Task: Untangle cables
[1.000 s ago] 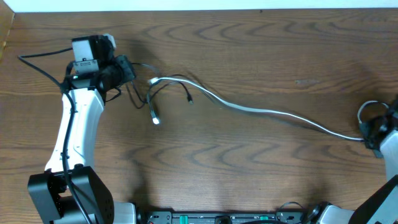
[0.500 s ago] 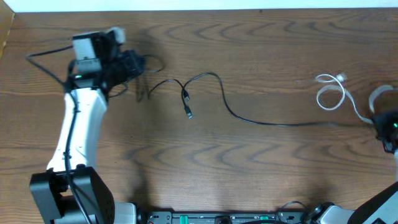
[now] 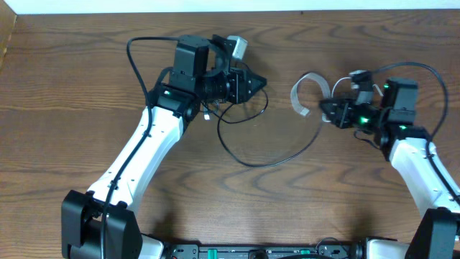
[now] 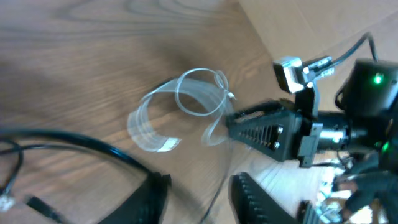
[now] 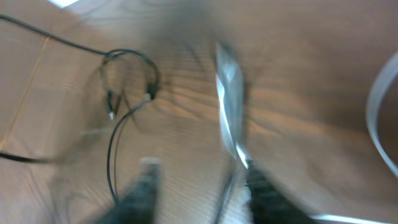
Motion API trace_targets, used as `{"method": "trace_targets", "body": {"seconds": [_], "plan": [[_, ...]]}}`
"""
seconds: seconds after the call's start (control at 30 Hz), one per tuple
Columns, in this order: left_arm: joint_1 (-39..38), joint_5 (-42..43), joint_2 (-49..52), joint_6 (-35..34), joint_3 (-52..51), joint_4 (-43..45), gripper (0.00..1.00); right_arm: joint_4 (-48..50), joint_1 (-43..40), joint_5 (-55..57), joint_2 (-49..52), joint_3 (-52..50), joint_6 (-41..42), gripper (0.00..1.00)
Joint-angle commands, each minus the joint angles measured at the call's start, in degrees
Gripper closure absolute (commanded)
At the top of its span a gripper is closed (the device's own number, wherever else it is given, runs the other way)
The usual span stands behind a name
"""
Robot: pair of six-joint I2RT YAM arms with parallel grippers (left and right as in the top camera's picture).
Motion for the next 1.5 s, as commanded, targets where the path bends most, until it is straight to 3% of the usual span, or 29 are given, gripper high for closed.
{"method": "trace_targets", "body": {"seconds": [0.0,0.2,0.3,0.47,0.57,0.8,1.17,1.47], "plan": [[0.3,2.4,-1.1,0.4,0.9,0.5,0.54,2.5,0.8,-0.2,-0.2,0.2,-2.8,0.47],[1.2,-4.1,-1.1,0.5,0.9,-2.5,0.52,1.6,0.7,6.9,-0.2,0.2,-2.2,0.45],[1.2,-19.1,-1.1,2.0,0.9,-9.8,0.52,-3.5,0.7,16.5,-0.2,0.2,-2.1,0.45],[1.2,-41.4,-1.0,1.9,0.9,-19.0,0.52,-7.9,0.7,22.3,-0.2,0.2,-2.1,0.45],[1.2,-45.9,-0.6,1.9,0.9,-19.5,0.51,-8.0,0.7,22.8,-0.2,0.2,-1.4,0.44],[1.2,-44.5,3.2,1.9,0.8,-15.4,0.49,-8.1,0.8,22.9,-0.2,0.2,-1.0,0.44],[1.0,-26.3,10.3,2.5,0.8,-6.8,0.46,-8.1,0.8,23.0,-0.2,0.2,-1.1,0.43],[-2.3,-22.7,11.4,20.1,0.8,-8.1,0.46,-8.3,0.8,23.6,-0.2,0.2,-1.1,0.43]]}}
